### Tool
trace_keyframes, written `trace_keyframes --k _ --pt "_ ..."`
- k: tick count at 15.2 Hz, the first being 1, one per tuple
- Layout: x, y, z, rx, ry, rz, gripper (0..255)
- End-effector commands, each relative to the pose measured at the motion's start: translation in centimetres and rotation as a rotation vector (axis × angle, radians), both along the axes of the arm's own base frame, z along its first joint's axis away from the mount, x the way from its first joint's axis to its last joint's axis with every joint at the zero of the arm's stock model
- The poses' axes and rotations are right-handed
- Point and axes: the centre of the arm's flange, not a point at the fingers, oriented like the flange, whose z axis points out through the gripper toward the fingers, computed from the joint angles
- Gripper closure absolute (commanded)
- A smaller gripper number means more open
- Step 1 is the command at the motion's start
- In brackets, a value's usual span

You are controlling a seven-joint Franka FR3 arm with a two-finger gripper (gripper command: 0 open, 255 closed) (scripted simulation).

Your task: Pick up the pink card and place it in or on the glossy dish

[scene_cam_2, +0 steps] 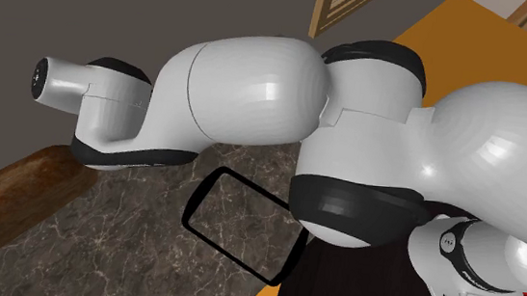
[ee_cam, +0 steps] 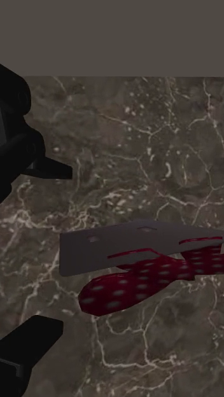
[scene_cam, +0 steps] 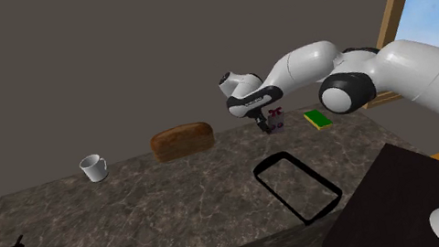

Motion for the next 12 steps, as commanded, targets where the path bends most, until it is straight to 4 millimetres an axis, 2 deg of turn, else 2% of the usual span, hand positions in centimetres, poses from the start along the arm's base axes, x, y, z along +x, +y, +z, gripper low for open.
trace_keyframes --k 1,2,11,12 --pt "0.0 0.0 0.0 0.0 0.0 0.0 0" --pt "0.0 0.0 0.0 0.0 0.0 0.0 255" --pt "0.0 0.0 0.0 0.0 0.0 0.0 255" --pt "0.0 0.0 0.52 0.0 0.0 0.0 255"
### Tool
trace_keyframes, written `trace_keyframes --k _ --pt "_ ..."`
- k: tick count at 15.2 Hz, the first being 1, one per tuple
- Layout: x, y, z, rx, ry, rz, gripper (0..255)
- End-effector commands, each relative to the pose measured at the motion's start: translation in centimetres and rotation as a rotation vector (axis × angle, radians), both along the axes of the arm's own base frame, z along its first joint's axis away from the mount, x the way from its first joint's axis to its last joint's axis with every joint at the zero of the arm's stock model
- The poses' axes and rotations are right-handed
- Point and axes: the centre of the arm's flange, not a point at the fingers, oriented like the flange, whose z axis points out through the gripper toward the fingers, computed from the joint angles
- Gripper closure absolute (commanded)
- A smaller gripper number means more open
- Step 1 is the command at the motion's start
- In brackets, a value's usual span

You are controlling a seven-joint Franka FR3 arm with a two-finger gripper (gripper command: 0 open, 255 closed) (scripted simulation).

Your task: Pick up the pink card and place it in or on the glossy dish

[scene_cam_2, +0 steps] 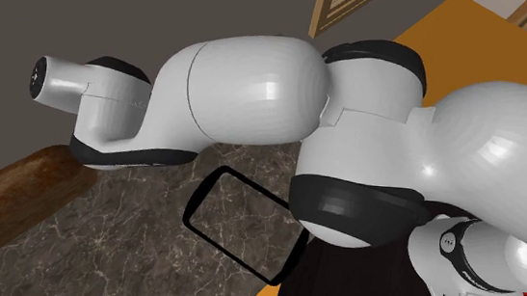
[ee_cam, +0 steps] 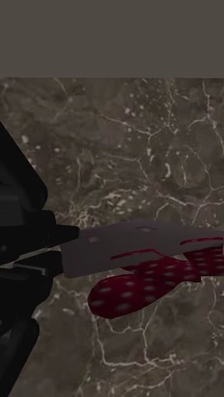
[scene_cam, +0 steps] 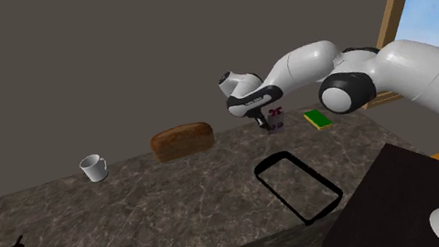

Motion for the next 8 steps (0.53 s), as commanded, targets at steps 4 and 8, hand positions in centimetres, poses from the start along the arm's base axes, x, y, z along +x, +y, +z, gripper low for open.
trace_keyframes --k 4,8 --pt "-0.1 0.0 2.4 0.0 0.0 0.0 255" --pt "0.0 0.0 4.6 0.0 0.0 0.0 255"
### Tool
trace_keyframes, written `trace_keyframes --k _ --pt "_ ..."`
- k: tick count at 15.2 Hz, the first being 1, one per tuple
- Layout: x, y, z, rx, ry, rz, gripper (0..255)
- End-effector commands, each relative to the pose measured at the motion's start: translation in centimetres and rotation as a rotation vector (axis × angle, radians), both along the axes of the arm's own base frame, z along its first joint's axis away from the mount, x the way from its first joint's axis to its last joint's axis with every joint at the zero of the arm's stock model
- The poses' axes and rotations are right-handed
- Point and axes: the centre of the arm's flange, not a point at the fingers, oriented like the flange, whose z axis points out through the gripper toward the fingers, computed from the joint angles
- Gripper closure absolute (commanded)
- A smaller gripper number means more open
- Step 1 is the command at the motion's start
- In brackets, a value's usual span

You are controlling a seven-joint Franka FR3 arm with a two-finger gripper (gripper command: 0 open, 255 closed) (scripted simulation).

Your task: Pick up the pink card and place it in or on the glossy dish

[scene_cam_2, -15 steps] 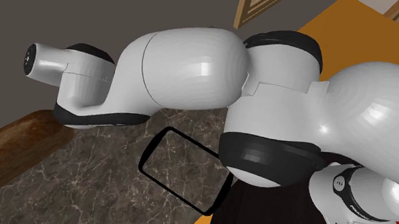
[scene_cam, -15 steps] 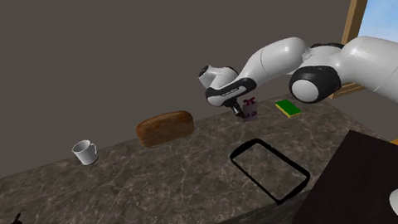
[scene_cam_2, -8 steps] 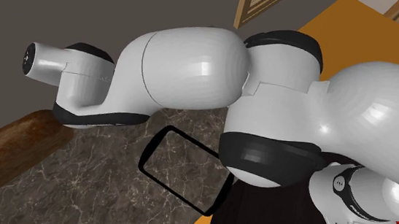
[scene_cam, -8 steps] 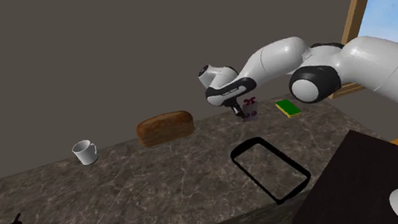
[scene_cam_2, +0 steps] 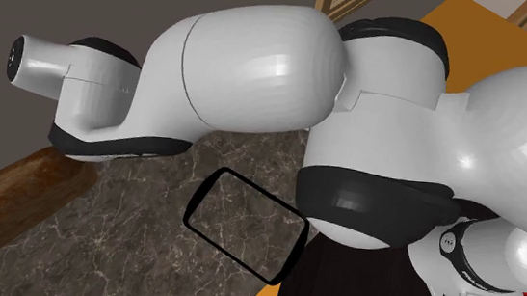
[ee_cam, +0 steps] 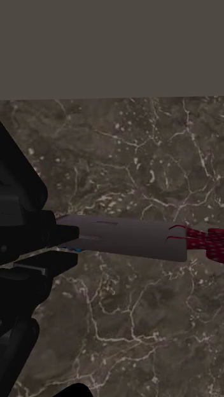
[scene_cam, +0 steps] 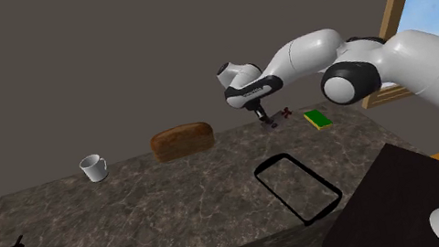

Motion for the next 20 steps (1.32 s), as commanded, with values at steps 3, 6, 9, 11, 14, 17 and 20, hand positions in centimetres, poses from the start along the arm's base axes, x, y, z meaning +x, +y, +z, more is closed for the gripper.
trace_keyframes --k 3,6,9,11,14,17,20 --pt "-0.1 0.0 2.1 0.0 0.0 0.0 255" --pt "-0.1 0.0 3.7 0.0 0.0 0.0 255" --pt "-0.1 0.0 5.3 0.0 0.0 0.0 255" --pt "-0.1 0.0 6.4 0.0 0.0 0.0 255" --pt "-0.1 0.0 8.0 0.0 0.0 0.0 255" --pt "-2.0 1.9 7.9 0.0 0.0 0.0 255" --pt "-4.8 4.7 7.7 0.0 0.0 0.0 255"
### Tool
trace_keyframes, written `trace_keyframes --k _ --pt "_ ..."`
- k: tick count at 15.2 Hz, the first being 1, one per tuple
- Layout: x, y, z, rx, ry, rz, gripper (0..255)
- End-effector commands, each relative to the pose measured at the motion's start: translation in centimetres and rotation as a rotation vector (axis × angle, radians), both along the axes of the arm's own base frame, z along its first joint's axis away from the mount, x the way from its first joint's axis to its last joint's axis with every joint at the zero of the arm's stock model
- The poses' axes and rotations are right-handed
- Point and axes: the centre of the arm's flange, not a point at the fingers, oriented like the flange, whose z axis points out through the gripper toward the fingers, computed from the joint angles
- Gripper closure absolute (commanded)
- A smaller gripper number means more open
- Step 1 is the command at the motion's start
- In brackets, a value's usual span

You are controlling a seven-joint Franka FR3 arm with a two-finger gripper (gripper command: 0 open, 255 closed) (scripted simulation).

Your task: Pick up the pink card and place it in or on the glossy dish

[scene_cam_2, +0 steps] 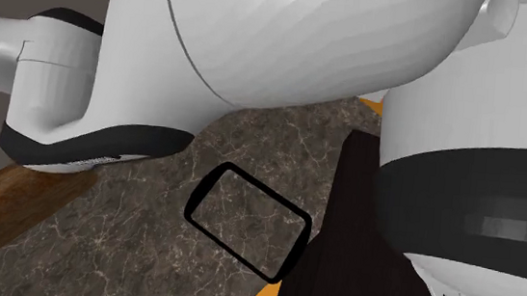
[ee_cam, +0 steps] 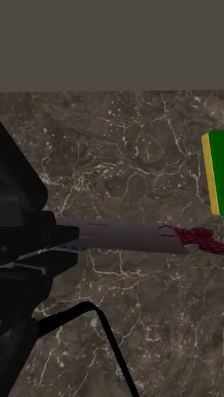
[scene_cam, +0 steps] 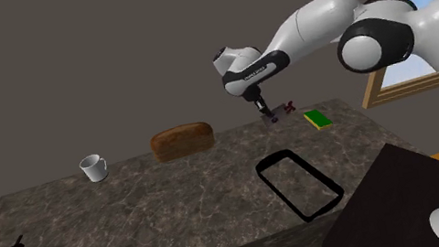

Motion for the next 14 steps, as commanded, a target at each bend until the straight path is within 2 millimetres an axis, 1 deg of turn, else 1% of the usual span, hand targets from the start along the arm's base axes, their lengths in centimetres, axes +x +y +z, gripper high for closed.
trace_keyframes --k 1,14 --pt "-2.0 1.8 -0.1 0.0 0.0 0.0 255" --pt "-14.1 14.0 -0.8 0.0 0.0 0.0 255"
